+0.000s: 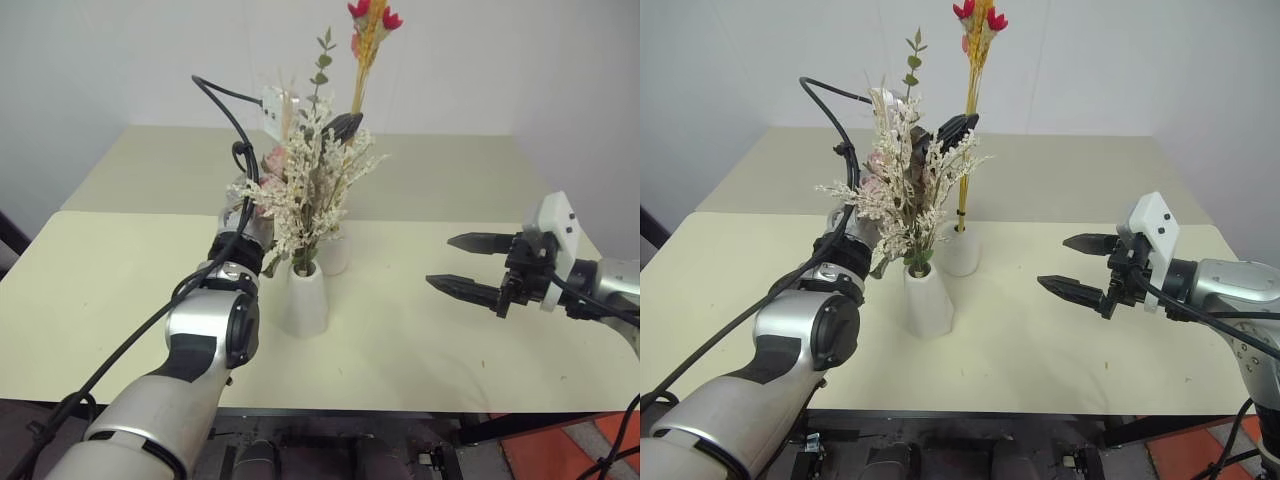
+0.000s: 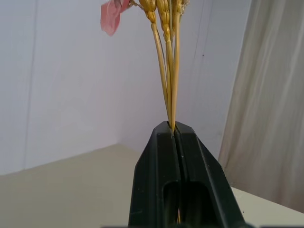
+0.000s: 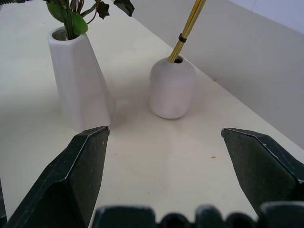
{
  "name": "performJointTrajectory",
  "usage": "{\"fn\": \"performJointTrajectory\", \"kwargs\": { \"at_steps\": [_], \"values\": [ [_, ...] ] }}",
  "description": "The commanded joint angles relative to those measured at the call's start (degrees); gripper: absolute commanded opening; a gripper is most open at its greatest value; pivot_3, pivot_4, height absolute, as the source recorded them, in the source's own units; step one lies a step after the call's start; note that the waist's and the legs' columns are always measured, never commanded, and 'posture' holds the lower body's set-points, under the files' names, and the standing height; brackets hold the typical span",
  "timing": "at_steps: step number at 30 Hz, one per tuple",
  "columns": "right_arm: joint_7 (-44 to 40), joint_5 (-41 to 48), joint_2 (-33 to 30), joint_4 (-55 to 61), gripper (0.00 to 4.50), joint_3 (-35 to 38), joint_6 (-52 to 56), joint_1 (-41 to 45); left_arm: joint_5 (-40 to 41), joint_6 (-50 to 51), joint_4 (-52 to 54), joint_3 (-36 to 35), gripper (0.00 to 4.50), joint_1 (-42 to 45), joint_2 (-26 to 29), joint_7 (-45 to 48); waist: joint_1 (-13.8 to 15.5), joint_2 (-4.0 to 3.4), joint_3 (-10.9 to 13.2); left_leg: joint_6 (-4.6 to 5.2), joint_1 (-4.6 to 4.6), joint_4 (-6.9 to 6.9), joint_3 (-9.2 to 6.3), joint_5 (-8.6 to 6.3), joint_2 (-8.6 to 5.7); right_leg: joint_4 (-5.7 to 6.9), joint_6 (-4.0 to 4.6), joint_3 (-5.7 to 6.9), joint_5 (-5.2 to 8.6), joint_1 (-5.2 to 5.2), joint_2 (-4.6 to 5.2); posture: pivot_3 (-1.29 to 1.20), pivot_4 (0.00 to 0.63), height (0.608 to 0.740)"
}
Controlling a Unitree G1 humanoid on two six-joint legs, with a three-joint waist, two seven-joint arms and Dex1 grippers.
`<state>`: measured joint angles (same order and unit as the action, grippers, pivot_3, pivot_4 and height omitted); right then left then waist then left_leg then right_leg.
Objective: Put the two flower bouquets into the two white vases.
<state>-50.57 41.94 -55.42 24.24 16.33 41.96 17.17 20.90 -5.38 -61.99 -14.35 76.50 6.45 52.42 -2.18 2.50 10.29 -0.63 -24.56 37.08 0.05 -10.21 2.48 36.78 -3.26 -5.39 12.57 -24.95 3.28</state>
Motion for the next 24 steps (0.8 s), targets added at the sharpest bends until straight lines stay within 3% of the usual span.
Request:
{"fn": "performJointTrajectory", "kwargs": {
  "at_steps": [1,24],
  "values": [
    [0.3,1.5,-0.6,1.8,4.5,2.8,0.6,0.1,-1.2,-2.7,-0.9,0.3,0.02,0.8,-0.4,-1.2,0.0,0.0,0.0,0.0,0.02,0.0,0.0,0.0,0.0,0.0,0.0,0.0,0.0,0.02,0.0,0.0,0.15,0.74],
    [1.9,2.6,-0.2,2.5,4.5,2.5,1.2,0.0,0.2,-2.4,-1.5,-2.0,0.02,3.4,0.1,-1.6,-0.1,0.0,0.0,0.0,0.4,-0.01,-0.03,-0.01,0.0,-0.11,-0.24,0.03,0.14,0.5,0.01,0.0,0.15,0.74]
  ]
}}
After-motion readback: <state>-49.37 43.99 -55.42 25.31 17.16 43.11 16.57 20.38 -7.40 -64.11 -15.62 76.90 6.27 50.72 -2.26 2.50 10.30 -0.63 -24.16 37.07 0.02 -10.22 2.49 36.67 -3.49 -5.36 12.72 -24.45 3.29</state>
